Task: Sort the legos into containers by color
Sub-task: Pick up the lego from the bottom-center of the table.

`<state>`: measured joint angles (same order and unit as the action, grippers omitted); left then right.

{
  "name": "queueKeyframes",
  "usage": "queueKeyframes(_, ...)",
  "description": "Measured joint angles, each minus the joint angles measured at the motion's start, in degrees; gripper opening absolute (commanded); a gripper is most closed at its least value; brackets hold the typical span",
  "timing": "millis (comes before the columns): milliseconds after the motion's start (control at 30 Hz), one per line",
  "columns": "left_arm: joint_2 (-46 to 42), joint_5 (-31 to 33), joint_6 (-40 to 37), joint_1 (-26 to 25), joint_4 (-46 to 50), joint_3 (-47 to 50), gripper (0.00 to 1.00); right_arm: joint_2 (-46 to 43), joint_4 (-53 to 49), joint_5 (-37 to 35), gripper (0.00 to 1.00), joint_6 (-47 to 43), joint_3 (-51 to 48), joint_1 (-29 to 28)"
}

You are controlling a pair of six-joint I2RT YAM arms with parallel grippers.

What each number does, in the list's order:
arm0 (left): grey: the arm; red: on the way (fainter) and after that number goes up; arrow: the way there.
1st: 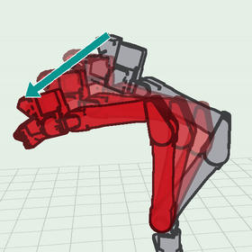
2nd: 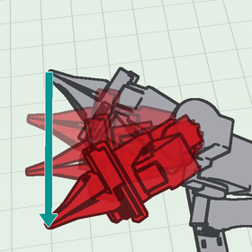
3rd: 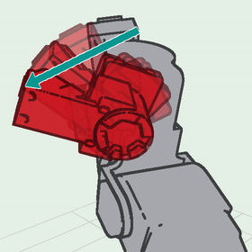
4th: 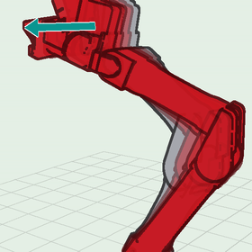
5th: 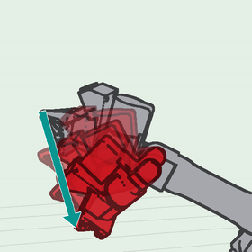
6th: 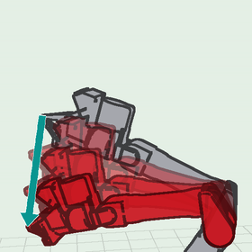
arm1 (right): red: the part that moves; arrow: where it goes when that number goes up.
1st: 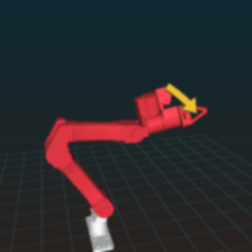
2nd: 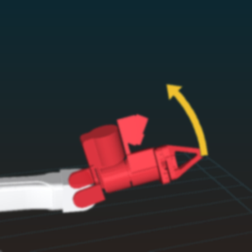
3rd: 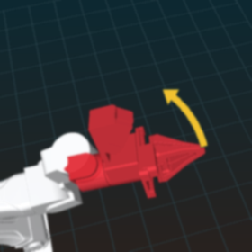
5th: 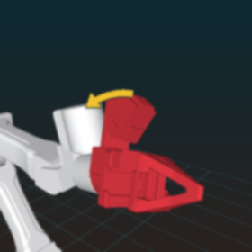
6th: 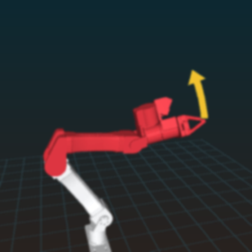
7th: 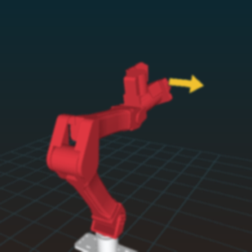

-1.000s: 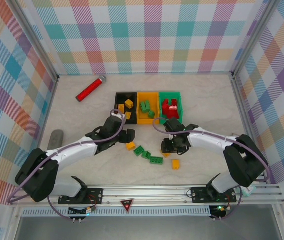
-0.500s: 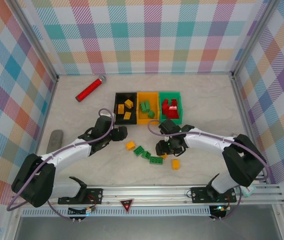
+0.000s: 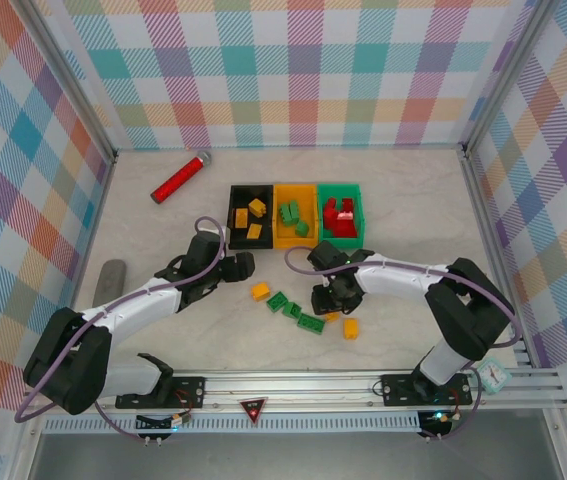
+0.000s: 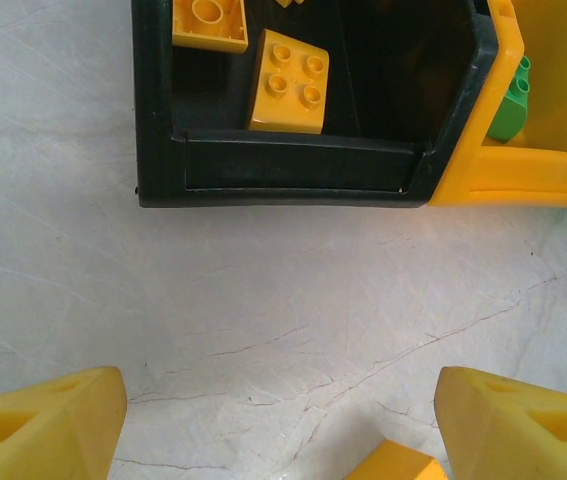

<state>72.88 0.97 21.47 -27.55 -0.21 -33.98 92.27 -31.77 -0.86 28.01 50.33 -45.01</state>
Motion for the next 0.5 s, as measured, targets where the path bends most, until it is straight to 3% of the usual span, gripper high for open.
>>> queueKeyframes(167, 0.00, 0.15, 0.02, 0.02, 0.02, 0.00, 0.80, -0.15, -0.74, -0.04, 0.15, 0.11, 0.81, 0.00)
queueKeyframes(333, 0.55, 1.03, 0.55, 0.85, 0.20, -0.02, 0.80, 0.31, -1.05, -0.20, 0.15, -0.26, 2.56, 0.00)
queueKeyframes(500, 1.29, 0.02, 1.92, 3.48, 0.17, 0.00, 0.80, 4.26, -1.73, -0.17, 0.16, -1.92, 12.72, 0.00)
